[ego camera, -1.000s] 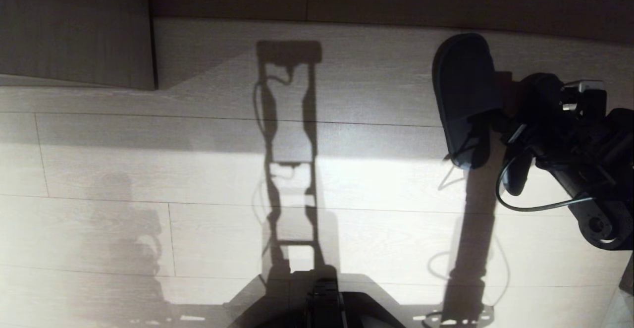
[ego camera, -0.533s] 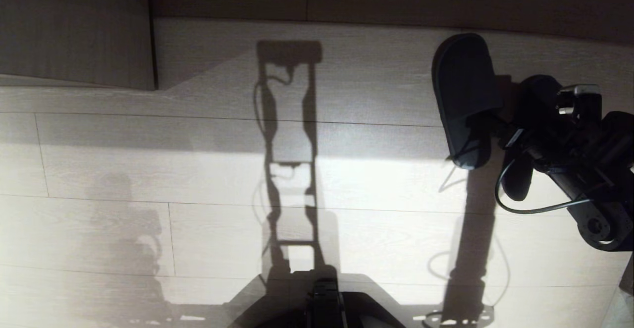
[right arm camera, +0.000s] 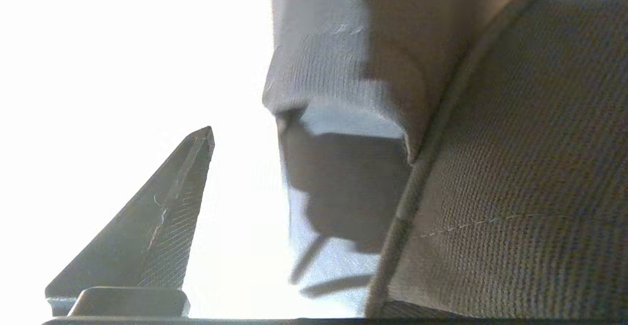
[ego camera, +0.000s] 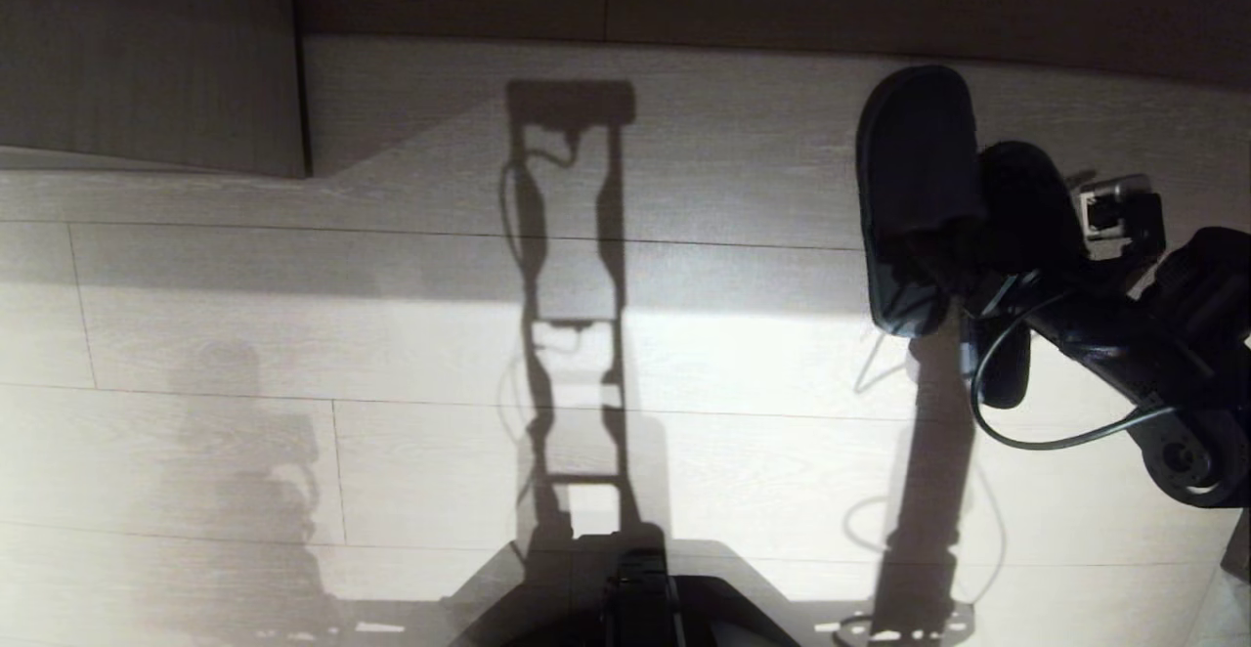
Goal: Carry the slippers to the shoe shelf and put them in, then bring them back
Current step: Place the slippers on the floor
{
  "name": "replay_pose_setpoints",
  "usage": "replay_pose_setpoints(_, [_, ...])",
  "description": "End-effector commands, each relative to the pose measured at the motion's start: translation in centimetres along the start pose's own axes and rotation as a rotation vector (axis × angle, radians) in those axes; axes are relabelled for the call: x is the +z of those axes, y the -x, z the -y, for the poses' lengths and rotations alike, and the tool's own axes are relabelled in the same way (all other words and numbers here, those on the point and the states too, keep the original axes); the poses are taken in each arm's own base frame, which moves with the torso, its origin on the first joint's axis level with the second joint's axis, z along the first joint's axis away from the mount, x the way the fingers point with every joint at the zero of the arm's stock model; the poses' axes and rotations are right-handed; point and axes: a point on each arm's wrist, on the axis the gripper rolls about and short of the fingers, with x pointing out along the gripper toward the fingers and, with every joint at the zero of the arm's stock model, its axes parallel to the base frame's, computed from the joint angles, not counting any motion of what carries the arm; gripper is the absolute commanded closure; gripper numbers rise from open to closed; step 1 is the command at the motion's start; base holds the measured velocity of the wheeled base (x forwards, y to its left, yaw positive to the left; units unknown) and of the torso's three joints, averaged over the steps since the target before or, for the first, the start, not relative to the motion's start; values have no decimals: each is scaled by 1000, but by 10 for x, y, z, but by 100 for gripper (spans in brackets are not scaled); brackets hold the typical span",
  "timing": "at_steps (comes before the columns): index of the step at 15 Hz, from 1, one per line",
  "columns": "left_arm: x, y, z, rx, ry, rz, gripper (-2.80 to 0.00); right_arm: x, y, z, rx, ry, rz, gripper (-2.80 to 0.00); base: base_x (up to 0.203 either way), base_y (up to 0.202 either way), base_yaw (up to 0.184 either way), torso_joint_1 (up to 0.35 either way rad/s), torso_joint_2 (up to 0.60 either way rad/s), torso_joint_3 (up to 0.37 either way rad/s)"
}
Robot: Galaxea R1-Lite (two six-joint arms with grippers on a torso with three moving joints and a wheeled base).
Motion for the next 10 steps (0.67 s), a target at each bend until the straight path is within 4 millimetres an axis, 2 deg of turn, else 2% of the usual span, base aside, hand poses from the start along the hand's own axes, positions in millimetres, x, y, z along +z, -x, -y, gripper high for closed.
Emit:
replay_pose_setpoints(1, [0, 0, 0, 0, 1, 1, 0, 6, 5, 2, 46, 20, 11, -280, 0, 0, 0, 0, 0, 0])
replay_pose_setpoints(4, [0, 0, 0, 0, 1, 1, 0, 11, 20, 11, 137, 83, -8, -280, 0, 0, 0, 0, 0, 0])
replay_pose_setpoints(10, [0, 0, 0, 0, 1, 1, 0, -1, 41, 17, 70, 103, -77, -280, 0, 0, 0, 0, 0, 0])
